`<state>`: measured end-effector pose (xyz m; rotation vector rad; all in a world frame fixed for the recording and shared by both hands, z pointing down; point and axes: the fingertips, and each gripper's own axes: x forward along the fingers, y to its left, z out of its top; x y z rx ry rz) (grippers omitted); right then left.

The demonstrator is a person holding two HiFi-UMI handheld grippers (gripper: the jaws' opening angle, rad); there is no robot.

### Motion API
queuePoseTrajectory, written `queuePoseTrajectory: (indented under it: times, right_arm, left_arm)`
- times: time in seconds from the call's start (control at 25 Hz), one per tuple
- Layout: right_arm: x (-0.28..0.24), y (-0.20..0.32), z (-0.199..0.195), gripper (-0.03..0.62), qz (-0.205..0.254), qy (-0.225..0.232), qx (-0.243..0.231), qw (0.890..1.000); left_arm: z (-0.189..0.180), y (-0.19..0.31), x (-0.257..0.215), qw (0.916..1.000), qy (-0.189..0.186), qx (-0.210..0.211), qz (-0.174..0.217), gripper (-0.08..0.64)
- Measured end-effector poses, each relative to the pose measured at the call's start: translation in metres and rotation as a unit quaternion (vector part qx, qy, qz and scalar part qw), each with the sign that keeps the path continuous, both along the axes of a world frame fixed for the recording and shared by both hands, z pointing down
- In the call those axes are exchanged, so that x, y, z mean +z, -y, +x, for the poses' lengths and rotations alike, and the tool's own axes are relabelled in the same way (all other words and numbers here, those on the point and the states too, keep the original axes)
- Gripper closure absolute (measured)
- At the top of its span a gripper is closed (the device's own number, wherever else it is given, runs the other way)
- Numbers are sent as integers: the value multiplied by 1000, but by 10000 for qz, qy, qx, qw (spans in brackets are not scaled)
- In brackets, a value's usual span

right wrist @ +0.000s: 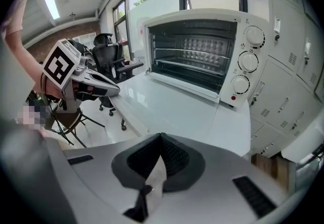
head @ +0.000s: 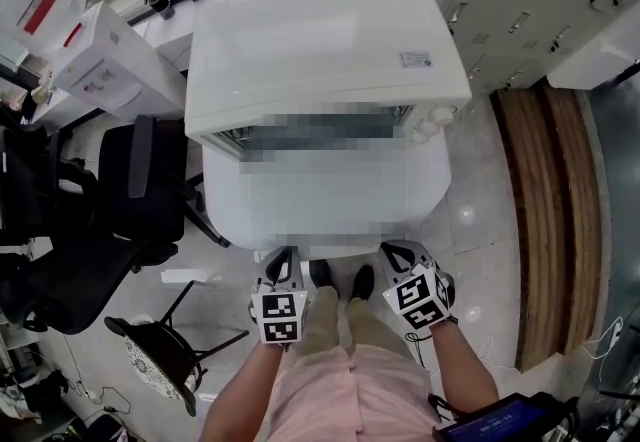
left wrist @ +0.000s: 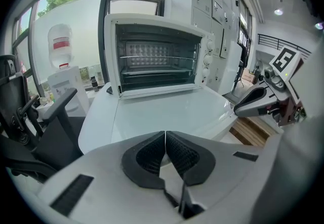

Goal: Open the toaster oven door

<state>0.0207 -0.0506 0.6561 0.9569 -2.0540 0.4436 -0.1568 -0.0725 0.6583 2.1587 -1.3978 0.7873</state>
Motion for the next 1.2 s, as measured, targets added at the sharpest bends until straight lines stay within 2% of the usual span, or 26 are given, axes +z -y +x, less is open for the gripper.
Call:
queuePoseTrajectory:
  times: [0.84, 1.2]
  right_arm:
    - [35, -7, 3, 592, -372, -192, -17, 9991]
    - [40, -7, 4, 591, -374, -145, 12, 9992]
  left_arm:
    - [4, -3, 32, 9991, 40, 202, -376, 543]
    - [4, -2, 37, 9990, 70, 249, -351, 543]
